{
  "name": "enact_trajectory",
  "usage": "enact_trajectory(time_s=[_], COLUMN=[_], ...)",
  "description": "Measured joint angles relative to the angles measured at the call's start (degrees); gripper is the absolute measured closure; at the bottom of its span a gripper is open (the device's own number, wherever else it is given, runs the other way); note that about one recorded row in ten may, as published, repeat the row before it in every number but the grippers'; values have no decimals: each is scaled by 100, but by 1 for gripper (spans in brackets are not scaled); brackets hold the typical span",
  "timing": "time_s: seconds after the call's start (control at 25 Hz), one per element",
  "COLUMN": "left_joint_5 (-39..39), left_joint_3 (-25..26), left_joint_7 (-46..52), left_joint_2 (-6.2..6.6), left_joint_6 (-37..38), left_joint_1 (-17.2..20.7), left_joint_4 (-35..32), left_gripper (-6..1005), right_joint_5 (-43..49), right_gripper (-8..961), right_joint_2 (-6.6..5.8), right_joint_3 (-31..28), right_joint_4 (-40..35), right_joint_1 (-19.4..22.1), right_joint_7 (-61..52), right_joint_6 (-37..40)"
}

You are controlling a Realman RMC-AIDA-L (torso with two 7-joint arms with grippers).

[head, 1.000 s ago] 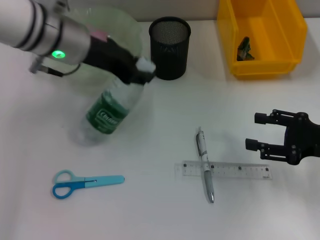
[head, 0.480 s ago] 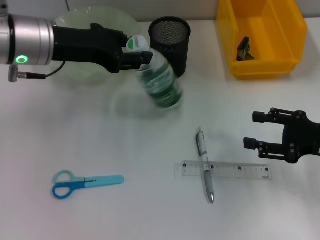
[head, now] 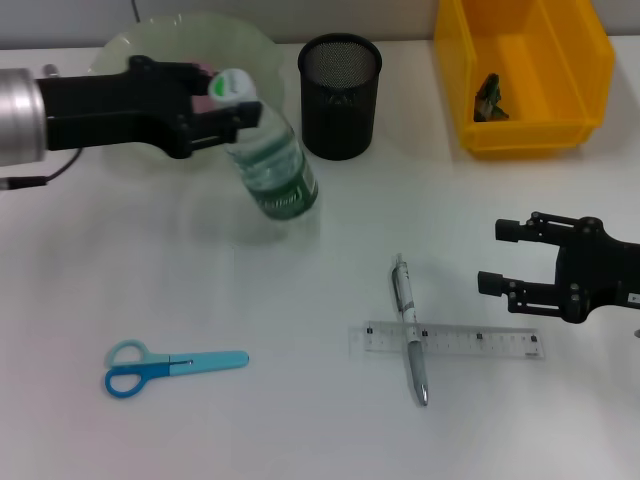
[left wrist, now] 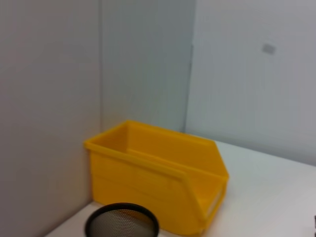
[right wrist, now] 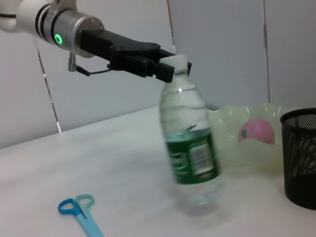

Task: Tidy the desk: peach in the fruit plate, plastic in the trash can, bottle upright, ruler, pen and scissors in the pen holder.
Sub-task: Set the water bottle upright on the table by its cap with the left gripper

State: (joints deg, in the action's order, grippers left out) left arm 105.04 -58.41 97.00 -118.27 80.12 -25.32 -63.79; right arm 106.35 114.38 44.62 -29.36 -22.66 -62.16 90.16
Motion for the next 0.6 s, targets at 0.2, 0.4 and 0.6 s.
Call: enact_trajectory(time_s=[0.2,0.4,0.6], left_joint_5=[-157,-207,-210], left_joint_3=[539,752,901], left_joint_7=[-322,-422,-559], left_joint_2=[2,5,15], left_joint_6=[246,335,367], left_joint_1=[99,130,240], left_joint_4=[221,307,316], left_gripper=[554,554,554], right_joint_5=[0,0,0], right_gripper=[213,214,214], right_joint_2=[13,14,14], right_joint_3=[4,3,3], right_joint_4=[0,-3,-8], right_joint_1=[-48,-105,-133], right_joint_7=[-15,-49,-67], right_joint_6=[-1,13,37])
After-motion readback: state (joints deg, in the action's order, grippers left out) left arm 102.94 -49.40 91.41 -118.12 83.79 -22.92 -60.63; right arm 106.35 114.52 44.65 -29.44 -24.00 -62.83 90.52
